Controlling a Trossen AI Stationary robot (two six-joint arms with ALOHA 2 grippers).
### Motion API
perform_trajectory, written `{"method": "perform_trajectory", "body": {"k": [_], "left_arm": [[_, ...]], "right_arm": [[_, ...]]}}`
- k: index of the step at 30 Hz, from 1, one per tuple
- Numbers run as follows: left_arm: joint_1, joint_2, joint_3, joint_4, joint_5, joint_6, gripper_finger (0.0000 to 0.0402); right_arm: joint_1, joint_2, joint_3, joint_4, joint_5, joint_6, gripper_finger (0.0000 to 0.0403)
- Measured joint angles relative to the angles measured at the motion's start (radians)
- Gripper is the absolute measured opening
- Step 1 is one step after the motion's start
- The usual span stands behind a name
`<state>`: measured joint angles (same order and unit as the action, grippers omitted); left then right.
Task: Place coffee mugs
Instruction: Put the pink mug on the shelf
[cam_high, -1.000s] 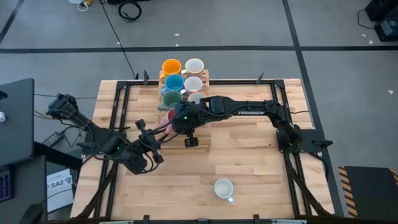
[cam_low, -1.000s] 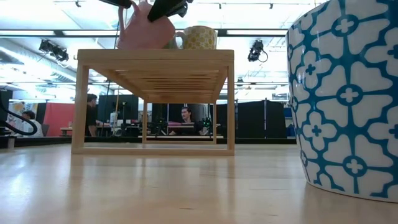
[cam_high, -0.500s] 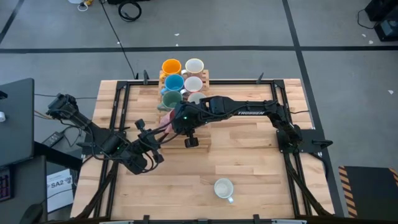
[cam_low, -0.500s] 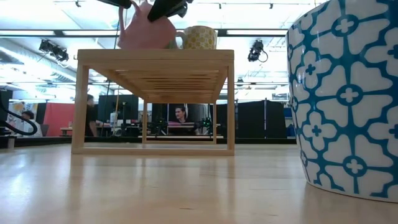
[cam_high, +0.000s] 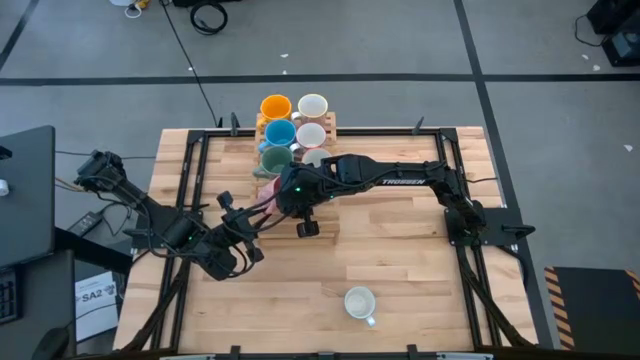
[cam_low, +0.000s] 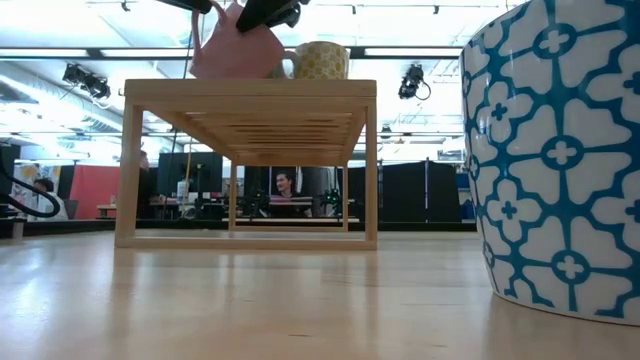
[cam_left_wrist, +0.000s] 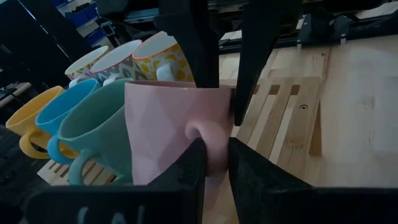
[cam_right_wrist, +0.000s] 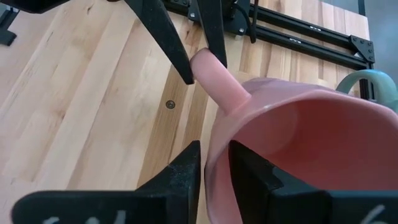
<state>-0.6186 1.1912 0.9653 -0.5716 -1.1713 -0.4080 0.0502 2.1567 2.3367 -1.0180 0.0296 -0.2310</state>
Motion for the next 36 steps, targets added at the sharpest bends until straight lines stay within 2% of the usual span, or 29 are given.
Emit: {"method": "perform_trajectory", "body": {"k": [8, 13, 21, 25, 36], "left_arm": [[0.000, 0.000, 0.000, 0.000, -0.005, -0.014, 0.0060], [-0.001, 0.000, 0.000, -0.002, -0.017, -0.110, 0.0059], [-0.001, 0.000, 0.000, 0.001, -0.040, -0.243, 0.0058], [-0.001, 0.000, 0.000, 0.000, -0.040, -0.280, 0.0058], [-0.001, 0.000, 0.000, -0.001, 0.029, -0.343, 0.0064]], "right_arm": [[0.000, 0.000, 0.000, 0.000, 0.004, -0.008, 0.0100], [0.000, 0.000, 0.000, -0.001, 0.012, -0.013, 0.0103], [0.003, -0.028, 0.001, -0.018, 0.119, -0.085, 0.0103], [0.003, -0.058, 0.001, -0.024, 0.123, -0.086, 0.0103], [0.037, -0.149, 0.002, -0.084, 0.130, -0.086, 0.0103]]}}
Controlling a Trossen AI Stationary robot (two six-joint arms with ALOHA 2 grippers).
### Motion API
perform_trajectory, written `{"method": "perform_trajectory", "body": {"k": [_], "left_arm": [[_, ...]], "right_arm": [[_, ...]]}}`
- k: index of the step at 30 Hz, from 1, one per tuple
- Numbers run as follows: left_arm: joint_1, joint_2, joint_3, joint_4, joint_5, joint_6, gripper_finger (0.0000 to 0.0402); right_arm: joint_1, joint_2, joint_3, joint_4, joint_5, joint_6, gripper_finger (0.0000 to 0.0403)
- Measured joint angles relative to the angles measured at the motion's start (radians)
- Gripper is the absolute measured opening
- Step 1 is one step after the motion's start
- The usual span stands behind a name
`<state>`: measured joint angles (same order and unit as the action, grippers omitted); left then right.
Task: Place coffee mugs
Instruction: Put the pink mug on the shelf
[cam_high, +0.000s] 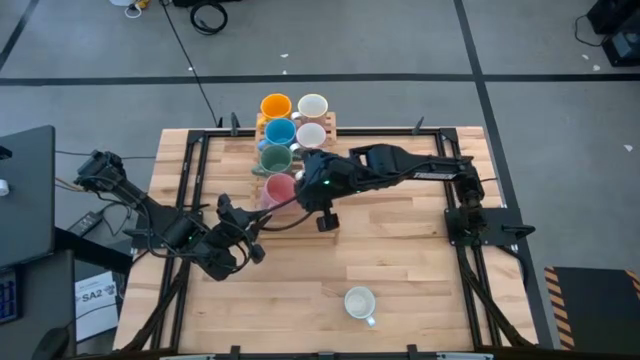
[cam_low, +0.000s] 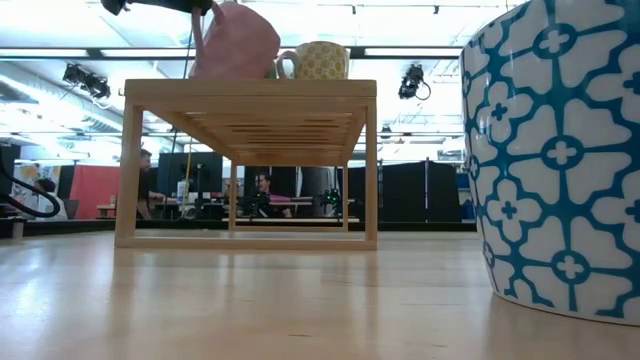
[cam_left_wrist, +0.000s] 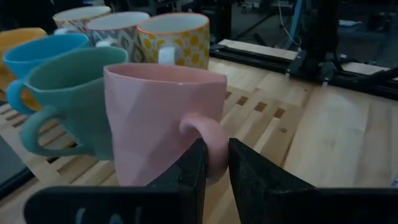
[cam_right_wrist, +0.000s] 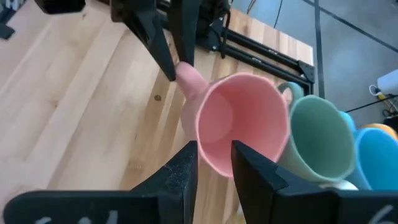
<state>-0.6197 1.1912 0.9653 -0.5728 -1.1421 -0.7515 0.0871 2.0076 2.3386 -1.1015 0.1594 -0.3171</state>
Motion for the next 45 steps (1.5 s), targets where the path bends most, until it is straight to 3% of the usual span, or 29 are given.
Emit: {"method": "perform_trajectory", "body": {"k": [12, 45], "left_arm": [[-0.001, 0.000, 0.000, -0.001, 0.050, -0.077, 0.0067], [-0.045, 0.000, 0.000, -0.064, 0.094, -0.076, 0.0069]], "right_arm": [[0.013, -0.079, 0.000, -0.019, -0.003, 0.011, 0.0102], [0.013, -0.087, 0.000, -0.032, -0.004, 0.012, 0.0101]]}}
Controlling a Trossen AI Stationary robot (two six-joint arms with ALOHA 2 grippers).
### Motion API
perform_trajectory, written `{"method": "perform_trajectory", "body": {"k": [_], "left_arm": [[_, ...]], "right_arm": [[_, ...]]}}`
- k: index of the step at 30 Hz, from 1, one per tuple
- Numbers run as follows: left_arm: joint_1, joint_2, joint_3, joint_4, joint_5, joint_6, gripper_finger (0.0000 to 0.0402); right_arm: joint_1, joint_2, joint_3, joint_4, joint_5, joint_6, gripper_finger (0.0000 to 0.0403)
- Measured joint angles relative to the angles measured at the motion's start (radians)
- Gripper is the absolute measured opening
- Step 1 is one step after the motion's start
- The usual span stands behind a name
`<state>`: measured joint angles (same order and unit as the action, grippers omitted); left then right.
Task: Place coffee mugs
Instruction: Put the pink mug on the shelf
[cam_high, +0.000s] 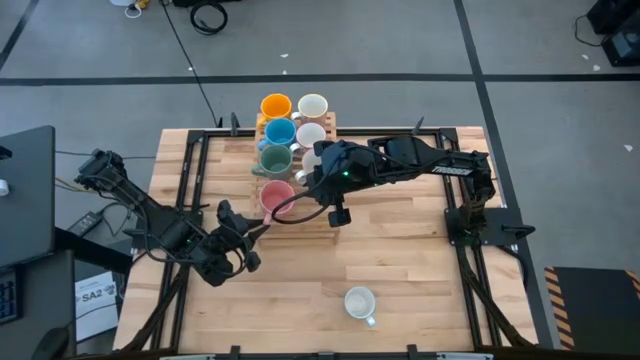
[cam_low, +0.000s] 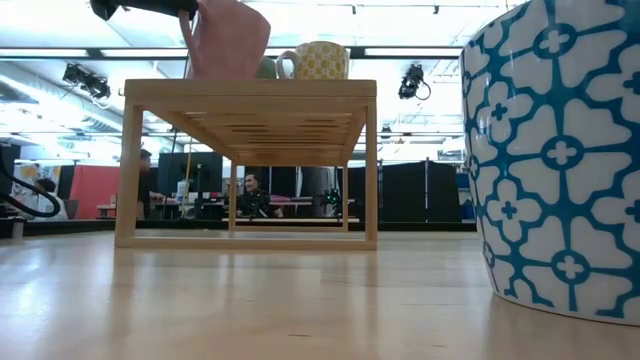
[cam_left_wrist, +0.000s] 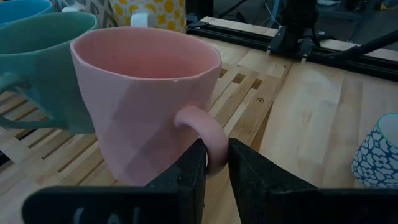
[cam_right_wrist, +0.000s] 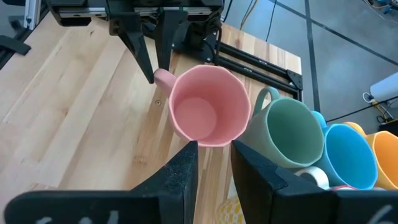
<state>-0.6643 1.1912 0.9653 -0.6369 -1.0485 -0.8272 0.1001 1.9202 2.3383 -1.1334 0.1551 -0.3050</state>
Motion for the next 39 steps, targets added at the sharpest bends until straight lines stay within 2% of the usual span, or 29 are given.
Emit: {"method": "perform_trajectory", "body": {"k": [6, 17, 26, 31, 39], "left_arm": [[0.000, 0.000, 0.000, -0.001, 0.000, 0.000, 0.0074], [0.000, 0.000, 0.000, -0.001, 0.002, 0.024, 0.0126], [-0.001, -0.003, 0.022, -0.008, 0.109, 0.088, 0.0125], [-0.001, -0.004, 0.098, -0.157, 0.153, 0.083, 0.0119], [0.014, -0.005, 0.159, -0.427, 0.157, 0.079, 0.0117]], "right_arm": [[0.000, 0.000, 0.000, 0.000, 0.000, 0.000, 0.0101], [0.000, 0.000, 0.000, 0.000, 0.000, 0.000, 0.0101], [0.000, 0.000, 0.000, 0.001, -0.008, 0.000, 0.0101], [-0.002, 0.009, -0.001, 0.005, -0.090, 0.000, 0.0101], [-0.016, 0.010, -0.128, 0.146, -0.097, 0.000, 0.0101]]}}
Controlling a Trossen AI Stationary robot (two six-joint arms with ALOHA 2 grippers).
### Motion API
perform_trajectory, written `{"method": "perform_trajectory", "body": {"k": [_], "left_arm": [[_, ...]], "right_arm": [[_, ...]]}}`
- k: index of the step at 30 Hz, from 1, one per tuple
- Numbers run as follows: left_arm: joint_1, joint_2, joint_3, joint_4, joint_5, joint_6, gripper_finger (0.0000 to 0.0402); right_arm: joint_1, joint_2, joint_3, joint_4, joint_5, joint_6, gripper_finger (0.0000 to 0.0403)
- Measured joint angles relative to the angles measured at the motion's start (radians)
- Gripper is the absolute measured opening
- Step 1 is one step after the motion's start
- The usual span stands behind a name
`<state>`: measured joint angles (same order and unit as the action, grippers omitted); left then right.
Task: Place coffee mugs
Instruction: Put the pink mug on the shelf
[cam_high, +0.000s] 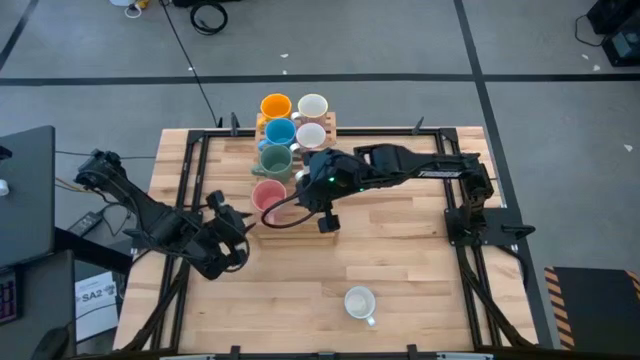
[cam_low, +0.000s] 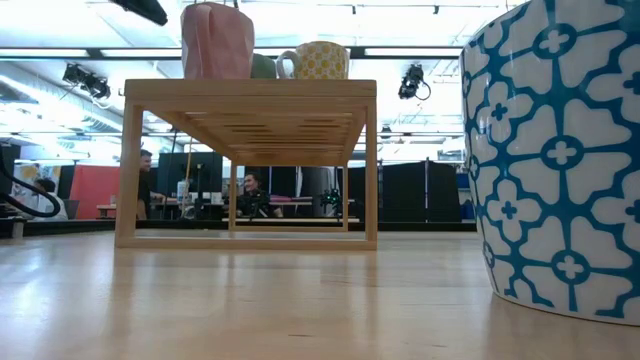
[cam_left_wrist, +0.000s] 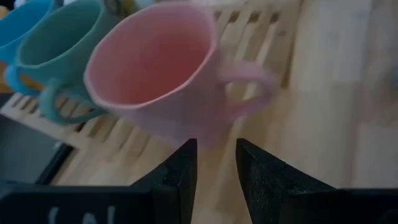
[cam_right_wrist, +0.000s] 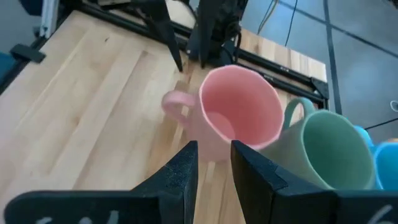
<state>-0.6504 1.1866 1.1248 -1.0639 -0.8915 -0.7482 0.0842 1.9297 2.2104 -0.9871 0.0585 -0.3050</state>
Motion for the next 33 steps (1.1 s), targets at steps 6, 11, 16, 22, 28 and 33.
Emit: {"method": "perform_trajectory", "body": {"k": [6, 11, 16, 22, 28, 33], "left_arm": [[0.046, 0.000, 0.000, -0.044, 0.006, -0.003, 0.0117], [0.083, 0.000, 0.000, -0.053, 0.007, -0.002, 0.0117], [0.111, 0.000, 0.000, -0.053, 0.007, 0.009, 0.0117], [0.129, 0.000, 0.000, -0.053, 0.007, 0.009, 0.0116], [0.144, 0.000, 0.000, -0.052, -0.006, 0.002, 0.0116], [0.144, 0.000, 0.000, -0.050, -0.016, 0.001, 0.0116]], "right_arm": [[-0.022, 0.000, -0.138, 0.152, 0.004, 0.000, 0.0101], [-0.029, 0.000, -0.200, 0.200, 0.131, -0.002, 0.0101], [-0.030, 0.000, -0.214, 0.216, 0.189, -0.002, 0.0098], [-0.029, 0.000, -0.223, 0.256, 0.149, -0.003, 0.0094], [-0.030, 0.000, -0.223, 0.262, 0.148, 0.006, 0.0093], [-0.030, 0.000, -0.223, 0.261, 0.147, 0.006, 0.0092]]}}
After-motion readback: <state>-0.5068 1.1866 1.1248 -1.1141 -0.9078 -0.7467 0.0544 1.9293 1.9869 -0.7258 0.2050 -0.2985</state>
